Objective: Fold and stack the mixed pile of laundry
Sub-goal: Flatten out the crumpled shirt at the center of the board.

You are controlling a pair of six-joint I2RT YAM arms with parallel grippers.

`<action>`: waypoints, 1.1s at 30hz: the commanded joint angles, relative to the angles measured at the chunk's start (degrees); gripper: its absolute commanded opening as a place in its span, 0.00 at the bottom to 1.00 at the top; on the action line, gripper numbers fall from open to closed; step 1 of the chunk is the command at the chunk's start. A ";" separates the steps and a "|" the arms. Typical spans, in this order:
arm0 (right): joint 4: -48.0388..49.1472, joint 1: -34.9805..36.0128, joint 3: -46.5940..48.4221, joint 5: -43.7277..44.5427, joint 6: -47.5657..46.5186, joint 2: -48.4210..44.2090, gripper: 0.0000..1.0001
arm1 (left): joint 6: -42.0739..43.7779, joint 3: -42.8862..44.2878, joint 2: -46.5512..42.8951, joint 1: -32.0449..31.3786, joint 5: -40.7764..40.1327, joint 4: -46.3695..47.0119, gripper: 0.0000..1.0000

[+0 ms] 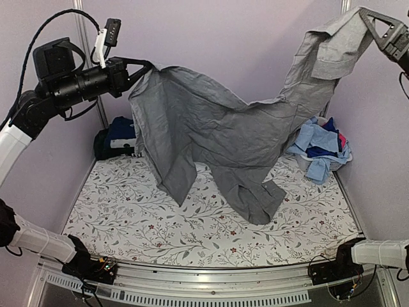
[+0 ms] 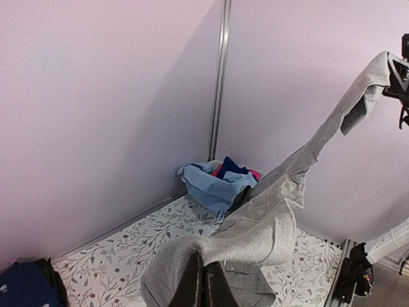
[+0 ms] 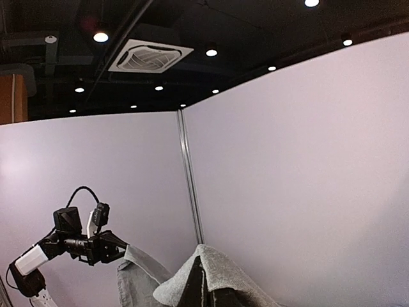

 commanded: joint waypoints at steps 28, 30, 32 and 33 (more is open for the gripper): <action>-1.42 0.16 39.02 7.17 -3.65 65.99 0.92 | -20.87 7.88 37.03 24.87 -13.03 -1.62 0.50; -7.20 0.18 35.91 6.07 -4.88 64.58 0.99 | -19.61 6.05 35.91 24.74 -13.60 -2.75 0.79; -12.84 0.23 29.35 5.50 -6.86 60.97 0.99 | -18.33 1.51 32.88 24.72 -12.60 -2.34 0.92; -14.37 0.25 24.51 5.42 -7.92 58.35 0.99 | -17.70 -1.09 31.11 24.74 -12.05 -2.49 0.95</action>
